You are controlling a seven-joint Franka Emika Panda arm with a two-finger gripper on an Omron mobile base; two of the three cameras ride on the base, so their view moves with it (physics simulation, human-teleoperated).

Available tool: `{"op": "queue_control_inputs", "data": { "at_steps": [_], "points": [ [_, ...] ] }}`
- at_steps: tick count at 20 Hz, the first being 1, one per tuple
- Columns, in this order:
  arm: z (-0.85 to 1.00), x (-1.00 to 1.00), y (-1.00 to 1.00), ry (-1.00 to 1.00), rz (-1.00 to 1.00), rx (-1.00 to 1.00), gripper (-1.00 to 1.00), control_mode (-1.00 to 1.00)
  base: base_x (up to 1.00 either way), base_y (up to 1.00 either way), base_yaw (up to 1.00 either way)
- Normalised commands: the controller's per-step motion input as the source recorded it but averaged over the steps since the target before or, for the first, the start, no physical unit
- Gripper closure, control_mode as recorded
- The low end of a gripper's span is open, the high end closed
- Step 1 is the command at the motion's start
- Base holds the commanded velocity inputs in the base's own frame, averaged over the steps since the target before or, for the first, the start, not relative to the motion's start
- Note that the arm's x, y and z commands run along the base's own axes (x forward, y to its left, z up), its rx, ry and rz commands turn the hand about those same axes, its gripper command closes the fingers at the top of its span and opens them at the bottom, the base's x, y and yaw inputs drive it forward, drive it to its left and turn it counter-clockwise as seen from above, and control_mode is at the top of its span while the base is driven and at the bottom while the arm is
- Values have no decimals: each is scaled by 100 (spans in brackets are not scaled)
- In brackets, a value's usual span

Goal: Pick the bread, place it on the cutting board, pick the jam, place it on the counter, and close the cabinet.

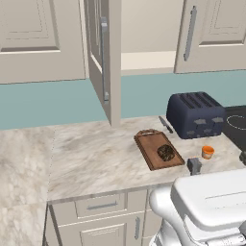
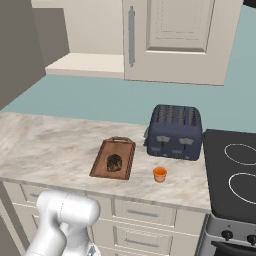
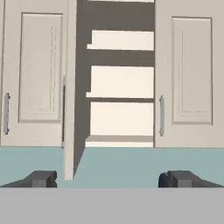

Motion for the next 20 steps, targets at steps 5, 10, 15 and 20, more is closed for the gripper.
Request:
{"op": "queue_control_inputs", "data": {
  "at_steps": [5,10,15,20],
  "points": [
    [-5,0,35,0,10,0,-100,-100,0,0,0],
    [0,0,32,0,10,0,-100,-100,0,0,0],
    [-3,2,30,0,7,0,-100,-100,0,0,0],
    [-7,6,23,0,4,0,-100,-100,0,0,0]
  ]
}}
